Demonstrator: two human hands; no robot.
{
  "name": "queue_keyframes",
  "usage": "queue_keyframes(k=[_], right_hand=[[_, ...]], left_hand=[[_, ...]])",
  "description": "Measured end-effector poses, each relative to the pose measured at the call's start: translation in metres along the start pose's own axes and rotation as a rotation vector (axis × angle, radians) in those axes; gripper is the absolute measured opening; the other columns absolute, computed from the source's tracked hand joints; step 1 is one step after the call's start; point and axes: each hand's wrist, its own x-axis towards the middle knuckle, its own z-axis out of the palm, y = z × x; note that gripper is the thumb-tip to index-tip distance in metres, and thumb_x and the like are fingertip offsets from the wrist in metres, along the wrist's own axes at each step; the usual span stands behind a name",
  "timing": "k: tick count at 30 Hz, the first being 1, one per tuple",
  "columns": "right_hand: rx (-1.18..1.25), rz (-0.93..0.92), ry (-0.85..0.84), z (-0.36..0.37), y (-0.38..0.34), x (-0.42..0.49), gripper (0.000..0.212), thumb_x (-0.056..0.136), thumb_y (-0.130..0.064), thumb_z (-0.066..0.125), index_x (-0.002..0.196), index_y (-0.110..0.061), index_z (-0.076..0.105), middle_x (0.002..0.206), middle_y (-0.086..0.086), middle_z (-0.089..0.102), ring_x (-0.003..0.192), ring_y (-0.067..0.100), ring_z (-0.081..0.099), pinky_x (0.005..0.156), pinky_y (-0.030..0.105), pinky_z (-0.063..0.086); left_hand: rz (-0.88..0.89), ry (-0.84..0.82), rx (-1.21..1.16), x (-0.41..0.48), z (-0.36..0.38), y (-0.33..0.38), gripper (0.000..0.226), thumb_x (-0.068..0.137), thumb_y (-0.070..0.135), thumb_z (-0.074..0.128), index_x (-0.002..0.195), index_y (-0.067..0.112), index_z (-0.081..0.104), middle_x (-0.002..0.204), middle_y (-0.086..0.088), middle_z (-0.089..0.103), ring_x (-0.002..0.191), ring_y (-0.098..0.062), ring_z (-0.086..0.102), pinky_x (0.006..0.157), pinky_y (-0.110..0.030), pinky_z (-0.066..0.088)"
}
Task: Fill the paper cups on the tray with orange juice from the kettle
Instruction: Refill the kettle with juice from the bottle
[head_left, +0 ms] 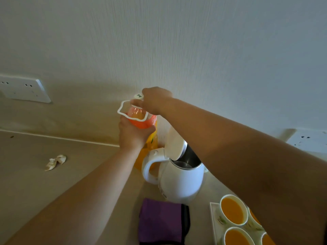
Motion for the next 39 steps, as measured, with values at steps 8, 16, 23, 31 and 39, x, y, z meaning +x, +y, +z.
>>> queue_keyframes(k=[8,16,23,31,39], right_hand=[[-0.329,-0.04,0.148,-0.003,-0.02,-0.003,0.06,0.093,-0.064,0.028,0.058,-0.017,0.043,0.058,-0.005,0.037,0.049,0.008,0.036,0.044,0.021,0.026],[-0.174,-0.203,0.087,0.001,-0.038,-0.027,0.052,0.094,-0.058,0.035,0.059,-0.02,0.041,0.059,-0.005,0.038,0.051,0.007,0.036,0.046,0.02,0.027],[-0.106,-0.506,0.04,-0.001,-0.06,-0.054,0.042,0.097,-0.053,0.035,0.094,-0.014,0.051,0.066,-0.008,0.035,0.069,0.014,0.042,0.052,0.023,0.026],[-0.267,-0.355,0.186,-0.004,-0.089,-0.103,0.056,0.093,-0.063,0.028,0.078,-0.014,0.05,0.062,-0.006,0.037,0.054,0.011,0.036,0.049,0.025,0.021],[-0.236,-0.401,0.056,-0.006,-0.084,-0.111,0.051,0.098,-0.054,0.029,0.075,-0.012,0.048,0.064,-0.004,0.038,0.066,0.016,0.044,0.053,0.026,0.028]], left_hand=[[0.068,-0.083,0.126,-0.011,-0.023,-0.015,0.091,0.041,0.073,0.07,0.119,0.029,0.052,0.108,0.008,0.062,0.097,-0.012,0.062,0.08,-0.035,0.055],[0.125,-0.207,0.033,-0.04,-0.069,-0.022,0.076,0.047,0.044,0.081,0.117,0.037,0.05,0.109,0.013,0.061,0.1,-0.008,0.06,0.082,-0.031,0.053],[0.078,-0.251,0.031,-0.07,-0.111,-0.032,0.08,0.045,0.041,0.081,0.119,0.04,0.05,0.109,0.019,0.061,0.101,-0.005,0.059,0.087,-0.034,0.053],[0.073,-0.082,0.022,-0.124,-0.113,-0.019,0.05,0.048,0.033,0.073,0.096,0.037,0.056,0.092,0.017,0.061,0.084,0.006,0.058,0.067,-0.013,0.044],[0.095,-0.079,0.03,-0.14,-0.115,-0.018,0.07,0.048,0.035,0.075,0.114,0.04,0.053,0.106,0.018,0.059,0.094,0.005,0.057,0.073,-0.014,0.045]])
